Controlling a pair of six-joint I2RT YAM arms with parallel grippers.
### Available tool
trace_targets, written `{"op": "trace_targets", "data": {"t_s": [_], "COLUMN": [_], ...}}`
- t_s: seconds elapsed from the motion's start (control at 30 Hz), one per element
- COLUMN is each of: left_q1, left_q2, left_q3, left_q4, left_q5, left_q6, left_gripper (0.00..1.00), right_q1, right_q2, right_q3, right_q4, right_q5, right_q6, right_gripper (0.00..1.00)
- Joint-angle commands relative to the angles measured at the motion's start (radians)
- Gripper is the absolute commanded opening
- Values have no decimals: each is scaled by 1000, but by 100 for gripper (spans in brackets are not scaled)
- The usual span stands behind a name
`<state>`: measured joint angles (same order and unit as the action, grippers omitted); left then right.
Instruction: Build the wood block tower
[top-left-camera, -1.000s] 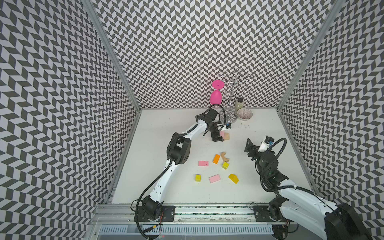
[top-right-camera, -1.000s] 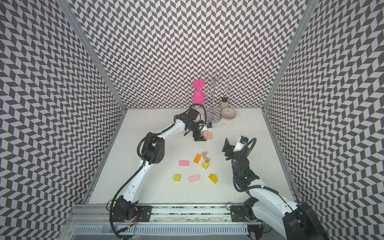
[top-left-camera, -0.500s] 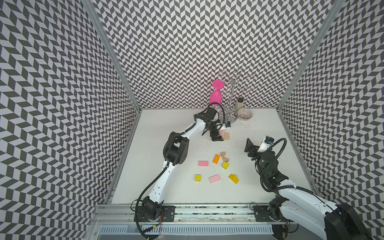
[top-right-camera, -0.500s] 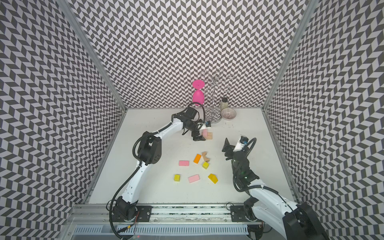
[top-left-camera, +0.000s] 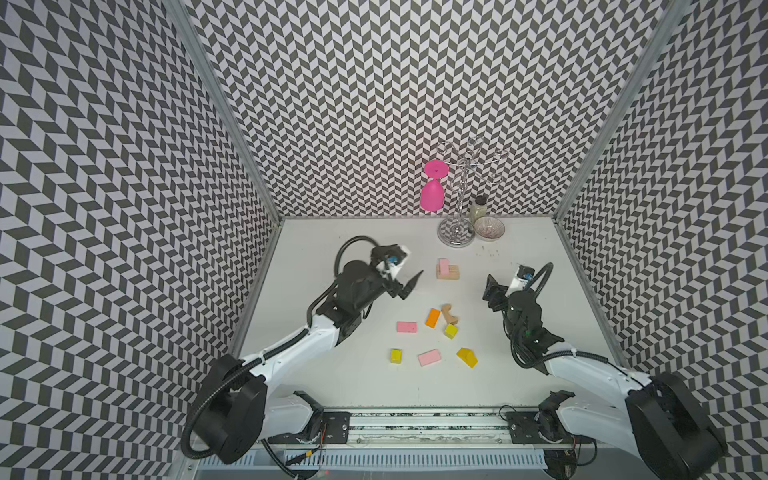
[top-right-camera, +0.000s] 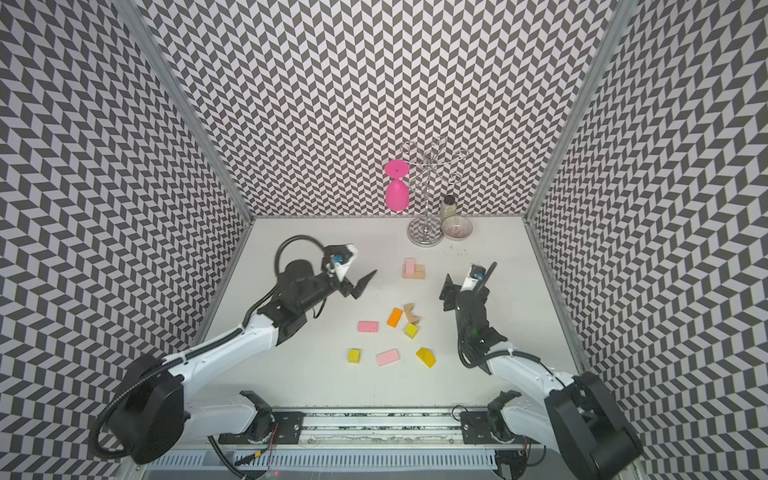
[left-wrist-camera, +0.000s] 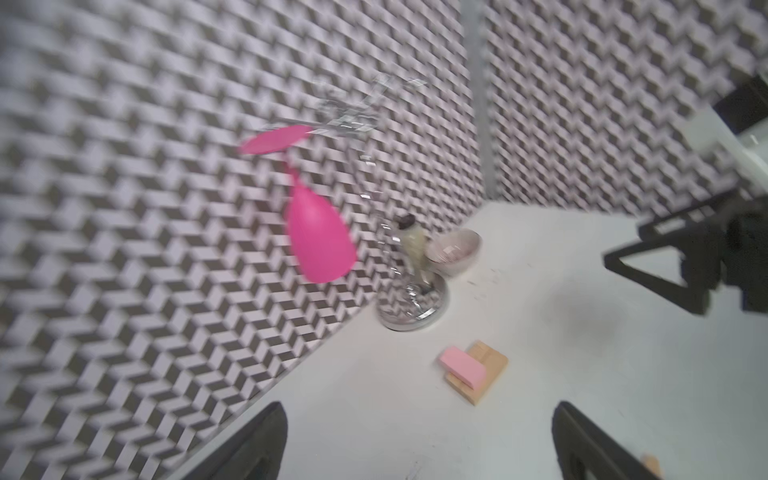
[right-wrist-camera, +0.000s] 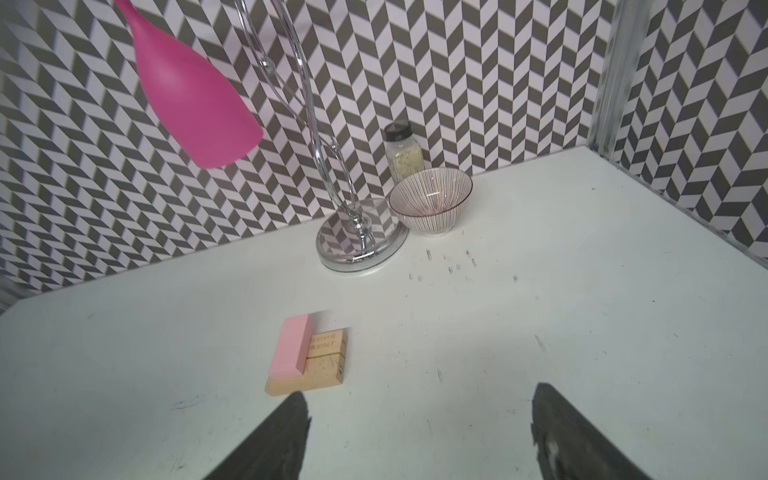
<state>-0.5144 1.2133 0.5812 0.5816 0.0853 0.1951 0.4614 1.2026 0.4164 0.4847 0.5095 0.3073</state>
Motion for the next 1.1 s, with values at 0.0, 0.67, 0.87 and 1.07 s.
{"op": "trace_targets", "data": {"t_s": [0.0,0.67,0.87,1.07], "left_q1": [144,294,293,293], "left_q2": [-44,38,64,68], "left_q3": [-276,-299,-275,-273], "left_q4": [420,300,281,281], "left_q5": [-134,-210,-209,-202], "left_q6": [-351,-489,-490,-490], "left_gripper": [100,100,100,100], "right_q1": [-3,-10,-3,20], "right_q2": [86,496,655,787], "right_q3": [92,697,850,936], "right_q4": [-41,-393,-534,-578], "right_q5": [27,-112,-170,-156], "right_q6": [11,33,40,49], "right_gripper": [78,65,56,53]}}
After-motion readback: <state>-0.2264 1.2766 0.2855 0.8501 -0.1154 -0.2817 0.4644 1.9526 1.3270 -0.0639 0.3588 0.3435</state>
